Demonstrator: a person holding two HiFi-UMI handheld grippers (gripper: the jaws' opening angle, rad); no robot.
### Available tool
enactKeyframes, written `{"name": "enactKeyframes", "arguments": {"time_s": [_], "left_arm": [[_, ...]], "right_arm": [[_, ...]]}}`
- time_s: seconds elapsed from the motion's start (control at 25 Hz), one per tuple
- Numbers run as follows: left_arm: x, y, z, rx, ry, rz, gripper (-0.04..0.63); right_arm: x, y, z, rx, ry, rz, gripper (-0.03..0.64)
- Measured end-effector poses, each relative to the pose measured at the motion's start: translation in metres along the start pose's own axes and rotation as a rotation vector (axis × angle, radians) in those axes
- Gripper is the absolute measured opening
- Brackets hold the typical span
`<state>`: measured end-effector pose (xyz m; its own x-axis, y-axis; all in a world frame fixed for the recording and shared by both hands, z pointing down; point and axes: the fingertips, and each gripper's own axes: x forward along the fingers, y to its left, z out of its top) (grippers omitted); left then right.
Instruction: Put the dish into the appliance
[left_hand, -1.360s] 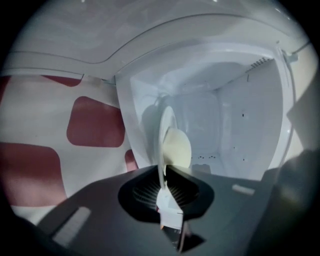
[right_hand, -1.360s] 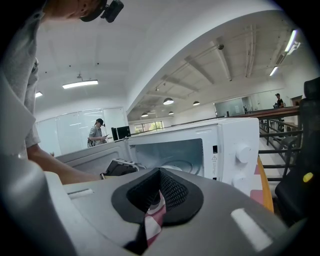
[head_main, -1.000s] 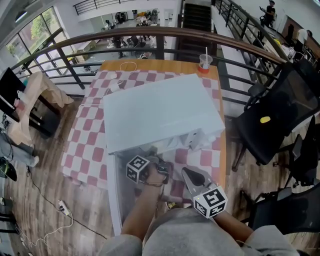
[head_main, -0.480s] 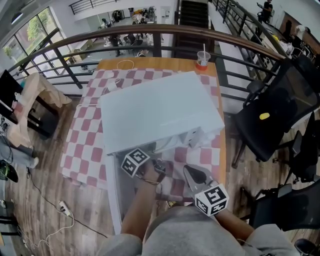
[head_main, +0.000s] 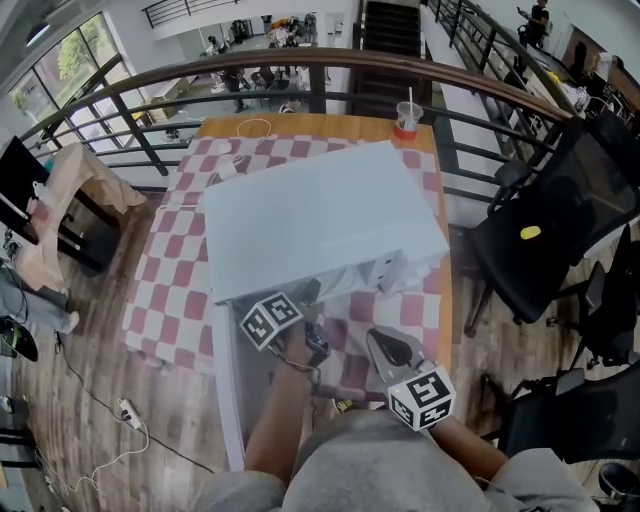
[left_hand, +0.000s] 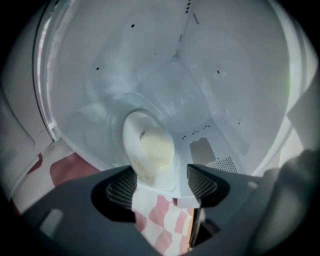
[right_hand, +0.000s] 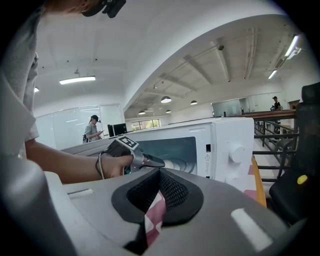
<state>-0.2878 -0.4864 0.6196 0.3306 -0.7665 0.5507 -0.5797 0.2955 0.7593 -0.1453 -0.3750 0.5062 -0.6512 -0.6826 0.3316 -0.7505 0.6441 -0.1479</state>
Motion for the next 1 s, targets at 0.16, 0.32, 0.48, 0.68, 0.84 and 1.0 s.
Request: {"name": "enactKeyframes", "arguments": {"time_s": [0.16,0.32,0.48,0.68,0.84,1.0], "left_arm": [[-0.001,-0.005,-0.012,0.141,0.023,0.002,0.382],[0.000,0.007,-0.026,0.245,0.066,0.066,0.443],[0.006,0.004,-0.031,0.337,0.083,0.107,0.455],[0.004,0.002,-0.029,0.426,0.041,0.111,0.462],[0.004,0.002,-0.035,0.485,0.026,0.096,0.469],[-0.006,-0.002,-0.036,0.525,-0.039,0.062,0.468]], "right_arm": [[-0.005,-0.003,-0.007,0.006,0.009,-0.008,0.000],[-0.009,-0.004,-0.014,0.008,0.022,-0.014,0.000],[-0.010,-0.003,-0.019,0.004,0.035,-0.007,0.000],[-0.012,0.000,-0.021,-0.001,0.041,0.003,0.000],[-0.018,-0.001,-0.024,0.001,0.045,0.000,0.000],[-0.026,-0.005,-0.027,0.000,0.043,-0.003,0.000]]}}
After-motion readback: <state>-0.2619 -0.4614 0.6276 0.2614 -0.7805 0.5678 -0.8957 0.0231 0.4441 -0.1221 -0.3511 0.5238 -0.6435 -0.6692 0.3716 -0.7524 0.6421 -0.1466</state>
